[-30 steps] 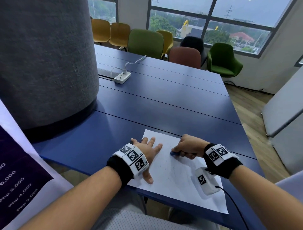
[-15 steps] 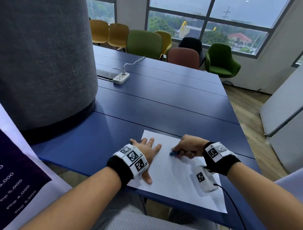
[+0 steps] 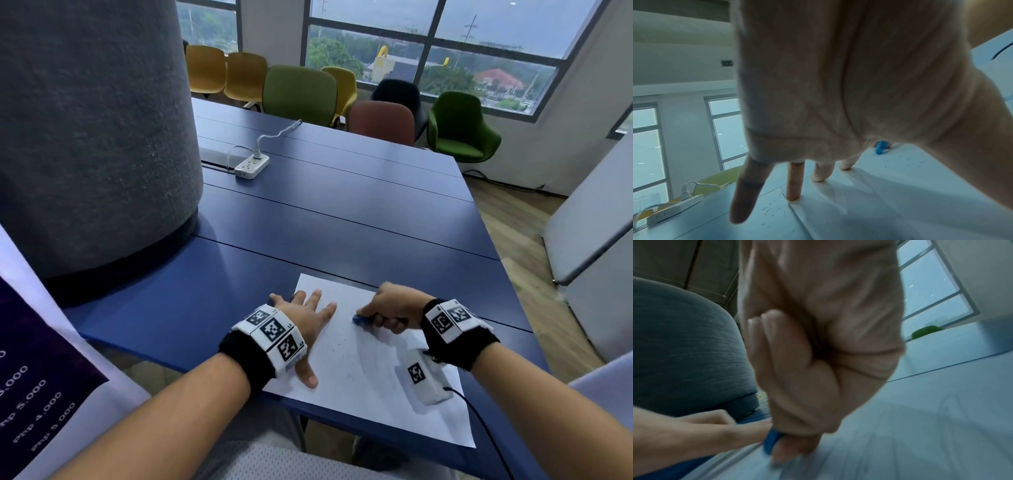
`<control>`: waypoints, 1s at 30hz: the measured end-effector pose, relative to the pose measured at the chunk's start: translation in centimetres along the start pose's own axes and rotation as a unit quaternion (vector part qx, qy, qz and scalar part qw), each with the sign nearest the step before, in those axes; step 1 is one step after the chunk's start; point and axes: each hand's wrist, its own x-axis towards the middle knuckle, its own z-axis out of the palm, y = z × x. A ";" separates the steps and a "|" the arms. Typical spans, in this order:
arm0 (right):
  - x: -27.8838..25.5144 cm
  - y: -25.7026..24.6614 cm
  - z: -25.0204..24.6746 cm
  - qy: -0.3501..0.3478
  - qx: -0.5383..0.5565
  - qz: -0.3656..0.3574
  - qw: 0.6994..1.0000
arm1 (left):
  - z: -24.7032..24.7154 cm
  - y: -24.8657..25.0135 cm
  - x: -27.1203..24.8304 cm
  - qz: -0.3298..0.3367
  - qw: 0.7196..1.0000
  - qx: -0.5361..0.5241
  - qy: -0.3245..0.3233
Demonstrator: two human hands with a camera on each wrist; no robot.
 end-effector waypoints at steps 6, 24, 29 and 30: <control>-0.2 1.0 0.4 0.122 -0.117 -0.137 0.976 | -0.1 0.1 0.1 0.001 1.000 0.001 -0.002; -1.0 3.2 0.7 0.138 -0.403 -0.304 0.852 | 0.0 0.1 0.1 0.003 1.000 0.010 0.003; -0.5 2.0 -0.2 0.154 -0.420 -0.257 0.857 | -0.2 0.2 0.1 0.003 1.000 0.016 0.003; -0.1 1.8 -0.3 0.171 -0.413 -0.246 0.860 | -0.1 0.3 0.2 0.004 1.000 0.017 0.004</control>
